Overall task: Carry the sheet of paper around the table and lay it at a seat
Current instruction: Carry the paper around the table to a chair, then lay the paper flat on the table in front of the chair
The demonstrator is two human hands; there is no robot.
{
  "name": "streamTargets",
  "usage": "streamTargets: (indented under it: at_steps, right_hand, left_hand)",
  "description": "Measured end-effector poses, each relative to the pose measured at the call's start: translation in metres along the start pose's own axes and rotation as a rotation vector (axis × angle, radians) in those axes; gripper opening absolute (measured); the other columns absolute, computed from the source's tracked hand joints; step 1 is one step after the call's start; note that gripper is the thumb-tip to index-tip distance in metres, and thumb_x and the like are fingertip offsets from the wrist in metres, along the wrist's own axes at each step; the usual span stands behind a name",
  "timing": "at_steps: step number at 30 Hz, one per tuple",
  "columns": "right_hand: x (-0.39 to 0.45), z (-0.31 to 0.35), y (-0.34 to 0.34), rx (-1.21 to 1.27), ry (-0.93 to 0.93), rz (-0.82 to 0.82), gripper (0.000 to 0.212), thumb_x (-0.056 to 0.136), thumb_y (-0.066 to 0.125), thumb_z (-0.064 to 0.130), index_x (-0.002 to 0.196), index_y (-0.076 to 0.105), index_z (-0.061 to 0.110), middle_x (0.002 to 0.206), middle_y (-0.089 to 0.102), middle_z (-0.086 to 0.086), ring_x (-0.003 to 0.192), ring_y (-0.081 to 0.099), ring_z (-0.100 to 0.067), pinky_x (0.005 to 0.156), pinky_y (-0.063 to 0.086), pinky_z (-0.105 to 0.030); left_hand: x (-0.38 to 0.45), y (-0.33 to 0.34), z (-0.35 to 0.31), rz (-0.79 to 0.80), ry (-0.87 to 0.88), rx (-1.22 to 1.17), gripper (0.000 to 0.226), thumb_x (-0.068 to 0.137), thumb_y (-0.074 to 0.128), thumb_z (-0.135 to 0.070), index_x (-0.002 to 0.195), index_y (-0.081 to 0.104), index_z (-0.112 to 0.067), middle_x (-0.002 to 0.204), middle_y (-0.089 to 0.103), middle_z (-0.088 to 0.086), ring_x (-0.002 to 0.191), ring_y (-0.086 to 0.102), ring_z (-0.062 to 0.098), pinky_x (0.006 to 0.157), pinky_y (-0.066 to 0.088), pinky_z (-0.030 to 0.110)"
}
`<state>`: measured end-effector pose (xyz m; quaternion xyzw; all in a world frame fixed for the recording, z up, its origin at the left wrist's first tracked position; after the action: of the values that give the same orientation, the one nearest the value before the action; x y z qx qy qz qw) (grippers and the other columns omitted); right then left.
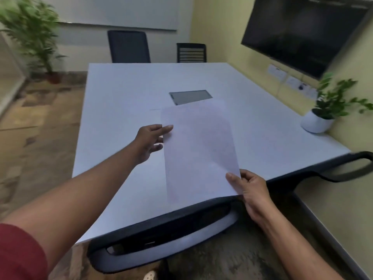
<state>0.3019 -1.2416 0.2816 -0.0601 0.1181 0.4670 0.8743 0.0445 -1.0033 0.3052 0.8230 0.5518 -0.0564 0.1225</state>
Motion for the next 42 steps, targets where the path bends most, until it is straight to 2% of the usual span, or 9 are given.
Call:
streamTargets:
  at_steps: [5, 12, 15, 19, 23, 26, 29, 37, 42]
  right_hand:
    - [0.046, -0.006, 0.041, -0.066, 0.039, 0.076, 0.010, 0.092, 0.082, 0.014, 0.102, 0.079, 0.012, 0.095, 0.085, -0.005, 0.085, 0.079, -0.022, 0.085, 0.064, -0.041]
    - [0.100, -0.023, 0.093, -0.233, 0.126, 0.213, 0.019, 0.091, 0.083, 0.018, 0.109, 0.079, 0.012, 0.101, 0.085, -0.002, 0.089, 0.082, -0.018, 0.078, 0.065, -0.035]
    - [0.125, -0.036, 0.113, -0.325, 0.183, 0.277, 0.013, 0.094, 0.081, 0.017, 0.104, 0.079, 0.009, 0.099, 0.083, -0.006, 0.077, 0.078, -0.015, 0.071, 0.063, -0.031]
    - [0.153, -0.059, 0.133, -0.446, 0.259, 0.362, 0.015, 0.097, 0.078, 0.019, 0.091, 0.074, 0.006, 0.098, 0.080, -0.011, 0.083, 0.075, -0.021, 0.071, 0.062, -0.028]
    - [0.178, -0.085, 0.149, -0.581, 0.329, 0.436, 0.018, 0.095, 0.080, 0.016, 0.079, 0.073, 0.012, 0.090, 0.077, -0.008, 0.080, 0.074, -0.023, 0.078, 0.063, -0.035]
    - [0.196, -0.110, 0.156, -0.696, 0.371, 0.469, 0.022, 0.089, 0.085, 0.015, 0.077, 0.068, 0.014, 0.075, 0.070, 0.000, 0.065, 0.065, -0.014, 0.070, 0.058, -0.030]
    - [0.209, -0.140, 0.161, -0.777, 0.401, 0.505, 0.022, 0.084, 0.090, 0.015, 0.082, 0.068, 0.014, 0.078, 0.068, 0.000, 0.071, 0.064, -0.016, 0.067, 0.054, -0.029]
    - [0.237, -0.198, 0.176, -0.945, 0.367, 0.612, 0.041, 0.078, 0.094, 0.014, 0.065, 0.055, 0.014, 0.071, 0.062, -0.004, 0.069, 0.065, -0.021, 0.062, 0.050, -0.031]
    - [0.252, -0.208, 0.182, -1.090, 0.257, 0.687, 0.029, 0.076, 0.089, 0.017, 0.064, 0.064, 0.011, 0.063, 0.065, -0.005, 0.063, 0.060, -0.020, 0.062, 0.049, -0.030]
  left_hand:
    - [0.000, -0.051, 0.020, -0.024, -0.066, 0.066, 0.032, 0.093, 0.085, -0.023, 0.124, 0.081, -0.017, 0.107, 0.082, -0.004, 0.088, 0.072, 0.015, 0.079, 0.053, 0.028]
    - [0.020, -0.104, 0.048, -0.104, -0.120, 0.105, 0.021, 0.091, 0.083, -0.002, 0.107, 0.078, -0.014, 0.087, 0.082, -0.001, 0.077, 0.076, 0.013, 0.081, 0.061, 0.032]
    - [0.032, -0.125, 0.066, -0.181, -0.139, 0.098, 0.029, 0.088, 0.086, 0.000, 0.112, 0.074, -0.010, 0.084, 0.082, 0.001, 0.074, 0.077, 0.013, 0.072, 0.064, 0.028]
    - [0.037, -0.146, 0.102, -0.261, -0.177, 0.141, 0.029, 0.087, 0.088, -0.001, 0.108, 0.073, -0.014, 0.081, 0.083, -0.001, 0.074, 0.079, 0.012, 0.075, 0.065, 0.030]
    - [0.043, -0.159, 0.146, -0.285, -0.211, 0.218, 0.041, 0.089, 0.085, 0.002, 0.124, 0.069, -0.014, 0.088, 0.081, 0.003, 0.076, 0.078, 0.008, 0.078, 0.064, 0.031]
    - [0.047, -0.166, 0.174, -0.303, -0.227, 0.268, 0.049, 0.089, 0.084, 0.004, 0.132, 0.068, -0.015, 0.094, 0.078, 0.006, 0.083, 0.076, 0.015, 0.080, 0.063, 0.032]
    - [0.052, -0.173, 0.200, -0.328, -0.250, 0.323, 0.051, 0.089, 0.085, 0.002, 0.134, 0.070, -0.014, 0.095, 0.078, 0.005, 0.089, 0.076, 0.020, 0.082, 0.063, 0.035]
    - [0.078, -0.184, 0.243, -0.383, -0.269, 0.466, 0.054, 0.087, 0.086, 0.001, 0.136, 0.071, -0.014, 0.094, 0.079, 0.005, 0.082, 0.075, 0.017, 0.069, 0.063, 0.020]
    - [0.087, -0.188, 0.258, -0.403, -0.316, 0.552, 0.055, 0.082, 0.087, 0.000, 0.134, 0.072, -0.014, 0.099, 0.082, 0.012, 0.078, 0.074, 0.024, 0.080, 0.064, 0.036]
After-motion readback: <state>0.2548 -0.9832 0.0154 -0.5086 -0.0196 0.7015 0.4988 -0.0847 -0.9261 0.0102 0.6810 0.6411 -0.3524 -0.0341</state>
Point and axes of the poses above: each hand's wrist, its own x-axis towards the middle knuckle, its own y-axis out of the palm, z = x × y, the point moved 5 cm from there along x, towards the middle knuckle
